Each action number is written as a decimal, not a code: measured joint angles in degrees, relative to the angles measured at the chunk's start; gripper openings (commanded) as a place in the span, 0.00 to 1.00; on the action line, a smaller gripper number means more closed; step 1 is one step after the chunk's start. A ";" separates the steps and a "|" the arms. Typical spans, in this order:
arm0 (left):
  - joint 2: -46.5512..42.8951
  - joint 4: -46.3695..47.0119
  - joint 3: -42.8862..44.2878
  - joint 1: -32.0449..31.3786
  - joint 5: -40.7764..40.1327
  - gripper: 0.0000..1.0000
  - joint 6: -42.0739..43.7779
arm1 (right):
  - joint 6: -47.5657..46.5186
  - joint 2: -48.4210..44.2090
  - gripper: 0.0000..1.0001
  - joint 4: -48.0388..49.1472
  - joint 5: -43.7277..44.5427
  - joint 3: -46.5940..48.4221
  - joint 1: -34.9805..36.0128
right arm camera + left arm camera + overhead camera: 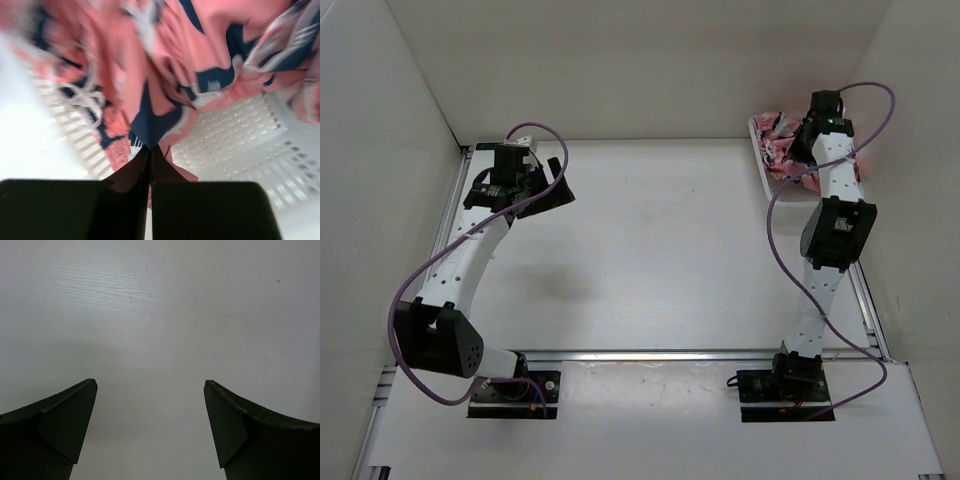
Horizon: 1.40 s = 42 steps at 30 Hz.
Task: Fold and stack the shorts
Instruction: Grab the shorts from the pile, then move the shorts to the center of the board
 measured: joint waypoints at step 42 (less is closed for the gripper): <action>0.37 -11.23 -0.52 -5.20 14.53 0.95 -1.29 | 8.28 -53.99 0.94 7.76 -5.53 -52.33 38.42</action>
